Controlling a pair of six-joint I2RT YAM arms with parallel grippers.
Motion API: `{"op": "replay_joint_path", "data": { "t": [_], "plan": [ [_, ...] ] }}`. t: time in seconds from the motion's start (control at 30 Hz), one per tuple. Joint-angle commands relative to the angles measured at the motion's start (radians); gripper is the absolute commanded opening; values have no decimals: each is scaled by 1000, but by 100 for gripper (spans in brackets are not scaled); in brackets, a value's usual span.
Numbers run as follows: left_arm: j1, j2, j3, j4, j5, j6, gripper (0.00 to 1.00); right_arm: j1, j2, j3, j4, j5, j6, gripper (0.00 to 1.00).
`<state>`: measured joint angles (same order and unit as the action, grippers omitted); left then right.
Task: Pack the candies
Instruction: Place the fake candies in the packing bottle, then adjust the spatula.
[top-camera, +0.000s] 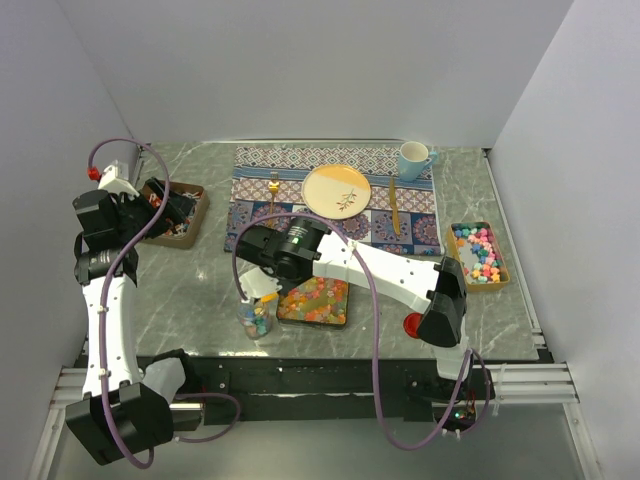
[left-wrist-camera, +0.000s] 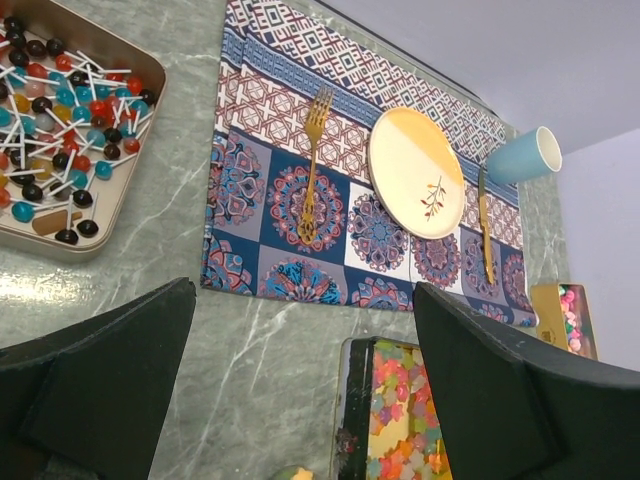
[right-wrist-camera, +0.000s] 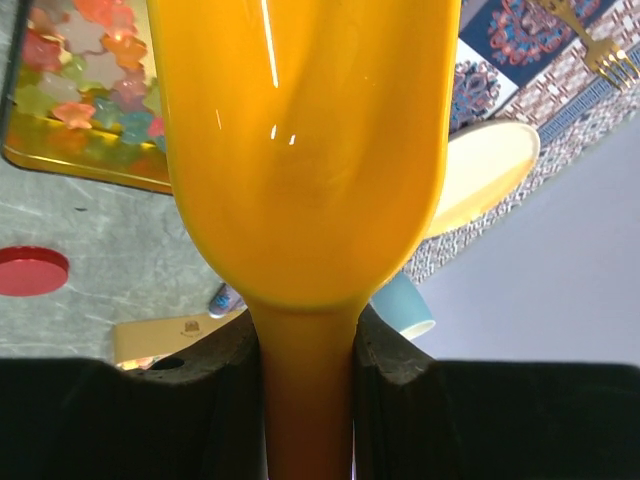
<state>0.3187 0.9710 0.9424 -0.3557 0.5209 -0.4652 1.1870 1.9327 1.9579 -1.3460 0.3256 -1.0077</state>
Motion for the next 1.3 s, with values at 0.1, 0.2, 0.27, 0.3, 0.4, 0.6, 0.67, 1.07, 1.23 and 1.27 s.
{"op": "replay_joint_path", "data": {
  "t": [0.1, 0.2, 0.27, 0.3, 0.4, 0.6, 0.67, 1.07, 1.23, 1.27],
  "plan": [
    [-3, -9, 7, 57, 45, -24, 97, 6, -17, 48, -97, 107, -91, 0],
    [-7, 0, 16, 55, 95, -20, 97, 0, -23, 73, -97, 116, -80, 0],
    [-13, 9, 22, 47, 134, -7, 97, -24, -26, 99, -97, 92, -46, 0],
    [-20, 12, 19, 57, 163, -10, 97, -36, -24, 136, -97, 76, -29, 0],
    [-36, 34, 16, 87, 303, -36, 99, -119, -9, 192, -96, -18, 52, 0],
    [-52, 86, 3, 237, 585, -151, 37, -268, 41, 254, -64, -210, 165, 0],
    [-64, 100, -5, 285, 637, -208, 15, -297, 49, 257, -26, -229, 170, 0],
    [-219, 222, -51, 365, 599, -262, 1, -293, 134, 486, 118, -373, 296, 0],
    [-228, 288, -60, 377, 547, -265, 1, -294, 57, 478, 171, -497, 351, 0],
    [-230, 299, -54, 371, 542, -259, 1, -296, 51, 493, 173, -522, 359, 0]
  ]
}}
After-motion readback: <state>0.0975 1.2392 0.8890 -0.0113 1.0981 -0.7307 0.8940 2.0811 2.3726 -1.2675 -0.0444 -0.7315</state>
